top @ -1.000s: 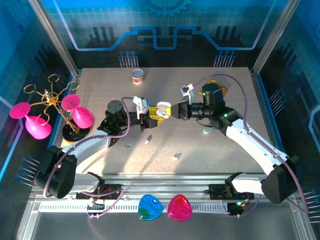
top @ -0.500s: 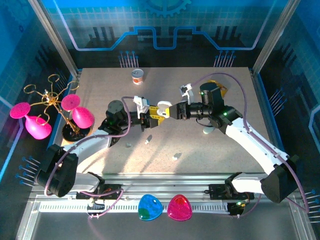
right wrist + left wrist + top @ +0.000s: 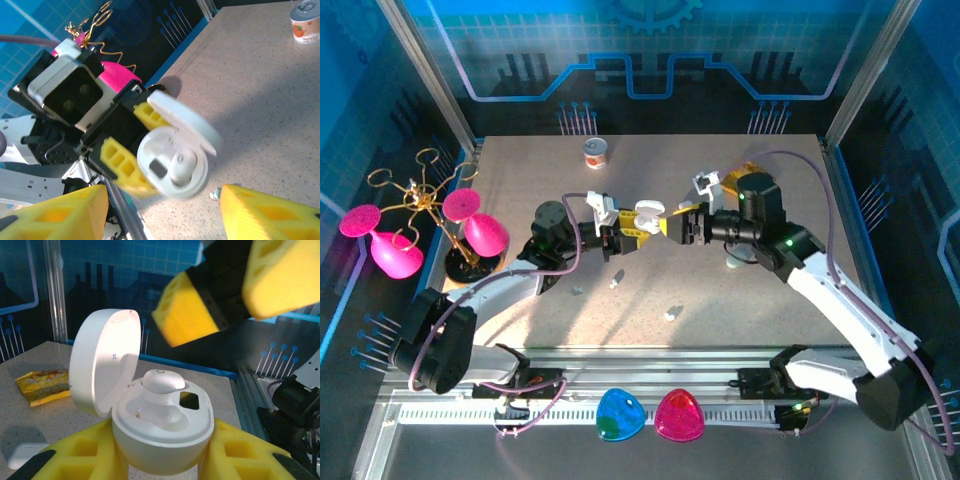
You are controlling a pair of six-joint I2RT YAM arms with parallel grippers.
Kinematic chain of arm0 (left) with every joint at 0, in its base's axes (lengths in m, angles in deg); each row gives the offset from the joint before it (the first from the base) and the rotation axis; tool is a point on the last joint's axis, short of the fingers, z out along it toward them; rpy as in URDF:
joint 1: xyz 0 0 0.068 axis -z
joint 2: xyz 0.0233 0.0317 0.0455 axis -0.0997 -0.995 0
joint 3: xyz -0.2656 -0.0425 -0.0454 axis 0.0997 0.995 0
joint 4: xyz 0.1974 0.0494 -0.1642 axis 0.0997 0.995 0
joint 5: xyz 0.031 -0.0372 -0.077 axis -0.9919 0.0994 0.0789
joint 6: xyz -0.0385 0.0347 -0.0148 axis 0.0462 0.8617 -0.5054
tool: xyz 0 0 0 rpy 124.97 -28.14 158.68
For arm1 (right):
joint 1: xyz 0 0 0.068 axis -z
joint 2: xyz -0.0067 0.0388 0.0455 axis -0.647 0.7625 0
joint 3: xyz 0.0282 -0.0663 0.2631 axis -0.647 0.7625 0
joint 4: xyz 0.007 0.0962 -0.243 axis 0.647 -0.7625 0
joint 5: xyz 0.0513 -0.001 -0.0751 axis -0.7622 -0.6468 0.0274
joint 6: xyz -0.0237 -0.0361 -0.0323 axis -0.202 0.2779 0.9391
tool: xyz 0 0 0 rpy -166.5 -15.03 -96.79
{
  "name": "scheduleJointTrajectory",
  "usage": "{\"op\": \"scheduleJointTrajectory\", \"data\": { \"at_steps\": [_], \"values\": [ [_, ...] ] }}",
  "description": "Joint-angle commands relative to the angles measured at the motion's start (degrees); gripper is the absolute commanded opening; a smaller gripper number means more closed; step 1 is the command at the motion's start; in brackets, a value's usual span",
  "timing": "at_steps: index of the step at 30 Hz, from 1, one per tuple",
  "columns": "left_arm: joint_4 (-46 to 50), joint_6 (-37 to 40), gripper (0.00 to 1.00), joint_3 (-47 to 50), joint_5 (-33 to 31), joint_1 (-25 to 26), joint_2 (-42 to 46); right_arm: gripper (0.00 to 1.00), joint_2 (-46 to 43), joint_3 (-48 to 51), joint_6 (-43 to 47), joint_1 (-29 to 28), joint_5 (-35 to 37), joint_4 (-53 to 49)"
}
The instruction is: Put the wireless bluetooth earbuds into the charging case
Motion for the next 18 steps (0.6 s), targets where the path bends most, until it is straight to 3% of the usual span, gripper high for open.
{"op": "scheduleJointTrajectory", "data": {
  "at_steps": [1, 6, 11, 18],
  "values": [
    [-2.2, 1.4, 0.24, 0.6, -1.1, -1.0, 0.9, 0.6, -4.5, 3.3, 3.3, 0.5, 3.0, -2.5],
    [-3.0, 1.2, 0.24, 1.4, -3.0, -2.0, 1.5, 0.61, -8.6, 8.0, 3.8, 0.5, 10.1, -10.6],
    [-4.0, 1.1, 0.24, 1.9, -5.1, -2.5, 1.7, 0.61, -8.0, 15.6, -1.7, -0.6, 18.2, -15.6],
    [-2.8, 1.9, 0.24, 2.2, -5.2, -2.6, 2.7, 0.58, -4.4, 26.8, -18.8, -6.9, 15.5, -6.6]
  ]
}}
